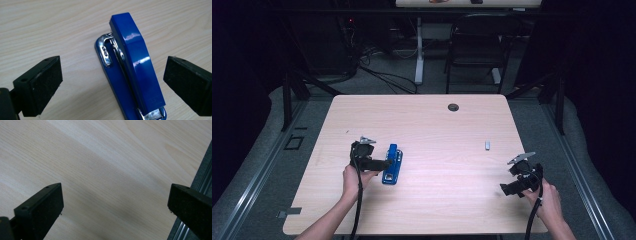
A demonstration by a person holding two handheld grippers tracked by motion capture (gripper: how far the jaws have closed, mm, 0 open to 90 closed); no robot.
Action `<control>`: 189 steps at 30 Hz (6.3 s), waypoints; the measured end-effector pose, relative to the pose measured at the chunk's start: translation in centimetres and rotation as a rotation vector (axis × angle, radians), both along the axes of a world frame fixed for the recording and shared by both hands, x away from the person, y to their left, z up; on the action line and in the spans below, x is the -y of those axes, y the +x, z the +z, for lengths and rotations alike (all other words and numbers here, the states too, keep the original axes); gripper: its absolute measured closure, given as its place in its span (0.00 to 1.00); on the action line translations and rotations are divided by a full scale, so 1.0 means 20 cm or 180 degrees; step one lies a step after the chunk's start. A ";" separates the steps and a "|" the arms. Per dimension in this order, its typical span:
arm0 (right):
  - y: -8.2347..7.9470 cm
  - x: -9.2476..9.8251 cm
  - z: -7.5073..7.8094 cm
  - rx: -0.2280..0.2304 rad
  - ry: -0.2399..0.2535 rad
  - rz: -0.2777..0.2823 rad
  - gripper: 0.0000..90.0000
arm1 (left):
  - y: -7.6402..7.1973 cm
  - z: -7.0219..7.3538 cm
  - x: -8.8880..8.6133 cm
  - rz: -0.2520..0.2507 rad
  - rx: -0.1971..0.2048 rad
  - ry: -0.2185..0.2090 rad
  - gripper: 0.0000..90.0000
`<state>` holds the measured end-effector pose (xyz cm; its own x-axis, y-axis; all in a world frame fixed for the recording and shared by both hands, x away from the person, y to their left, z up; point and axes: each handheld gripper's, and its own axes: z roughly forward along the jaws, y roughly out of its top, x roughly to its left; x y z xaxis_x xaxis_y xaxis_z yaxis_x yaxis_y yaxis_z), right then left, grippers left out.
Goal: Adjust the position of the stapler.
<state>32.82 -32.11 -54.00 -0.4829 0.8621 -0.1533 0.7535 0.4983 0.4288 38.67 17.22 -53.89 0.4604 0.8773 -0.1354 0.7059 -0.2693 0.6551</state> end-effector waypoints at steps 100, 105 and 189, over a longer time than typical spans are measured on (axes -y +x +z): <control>0.00 0.00 -0.01 -0.0111 -0.0076 0.0008 0.02 | 0.06 -0.05 0.08 -0.0485 -0.0097 0.0291 0.73; 0.00 0.00 -0.01 -0.0107 -0.0078 0.0018 0.02 | 0.06 -0.04 0.09 -0.0591 -0.0061 0.0332 0.74; 0.00 0.00 -0.02 -0.0106 -0.0034 0.0000 0.02 | -0.27 0.03 0.53 -0.3491 0.0331 0.0565 0.74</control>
<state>32.89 -32.11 -54.36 -0.4880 0.8605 -0.1462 0.7673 0.5028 0.3981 33.26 6.55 -53.20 0.9993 -0.0081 0.0358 -0.0276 -0.8087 0.5876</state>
